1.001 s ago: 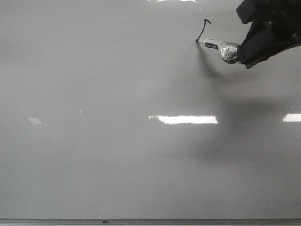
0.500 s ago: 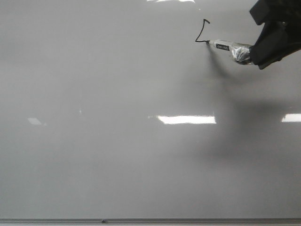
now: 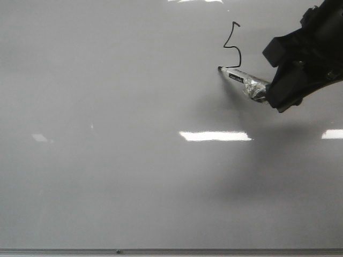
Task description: Write number 5 on whiteboard
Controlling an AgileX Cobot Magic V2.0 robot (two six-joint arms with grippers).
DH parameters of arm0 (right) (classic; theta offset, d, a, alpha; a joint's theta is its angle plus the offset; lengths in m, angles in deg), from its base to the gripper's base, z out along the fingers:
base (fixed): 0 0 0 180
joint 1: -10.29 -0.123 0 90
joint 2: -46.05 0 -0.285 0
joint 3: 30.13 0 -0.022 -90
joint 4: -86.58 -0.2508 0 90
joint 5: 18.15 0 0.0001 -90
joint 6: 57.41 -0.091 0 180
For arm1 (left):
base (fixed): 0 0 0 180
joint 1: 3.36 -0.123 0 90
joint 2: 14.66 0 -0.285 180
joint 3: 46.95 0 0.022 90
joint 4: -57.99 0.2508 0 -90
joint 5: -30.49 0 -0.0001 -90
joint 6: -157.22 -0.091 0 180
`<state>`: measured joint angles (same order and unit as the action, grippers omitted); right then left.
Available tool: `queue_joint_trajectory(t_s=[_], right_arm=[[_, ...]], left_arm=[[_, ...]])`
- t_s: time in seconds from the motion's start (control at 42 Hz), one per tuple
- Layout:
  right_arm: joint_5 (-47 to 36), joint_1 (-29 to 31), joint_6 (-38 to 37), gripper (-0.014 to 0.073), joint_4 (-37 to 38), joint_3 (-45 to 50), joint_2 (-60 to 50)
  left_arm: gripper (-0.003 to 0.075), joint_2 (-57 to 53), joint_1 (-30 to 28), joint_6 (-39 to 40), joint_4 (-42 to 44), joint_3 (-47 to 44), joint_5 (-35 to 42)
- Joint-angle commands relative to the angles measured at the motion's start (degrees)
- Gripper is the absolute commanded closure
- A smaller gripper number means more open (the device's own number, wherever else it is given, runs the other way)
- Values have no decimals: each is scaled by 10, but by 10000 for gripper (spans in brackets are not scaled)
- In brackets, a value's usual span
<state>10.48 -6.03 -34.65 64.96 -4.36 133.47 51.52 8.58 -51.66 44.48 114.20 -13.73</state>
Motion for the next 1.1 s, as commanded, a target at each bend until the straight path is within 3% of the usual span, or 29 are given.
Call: queue_joint_trajectory(t_s=[0.0,0.334,1.072], right_arm=[[-30,-3,5,662,-6,-26,-23],[-31,4,5,662,23,-27,-97],[-113,29,4,662,24,-27,-43]], left_arm=[[302,-10,-1,6,-13,15,39],[302,-10,-1,6,-13,15,39],[302,-10,-1,6,-13,15,35]])
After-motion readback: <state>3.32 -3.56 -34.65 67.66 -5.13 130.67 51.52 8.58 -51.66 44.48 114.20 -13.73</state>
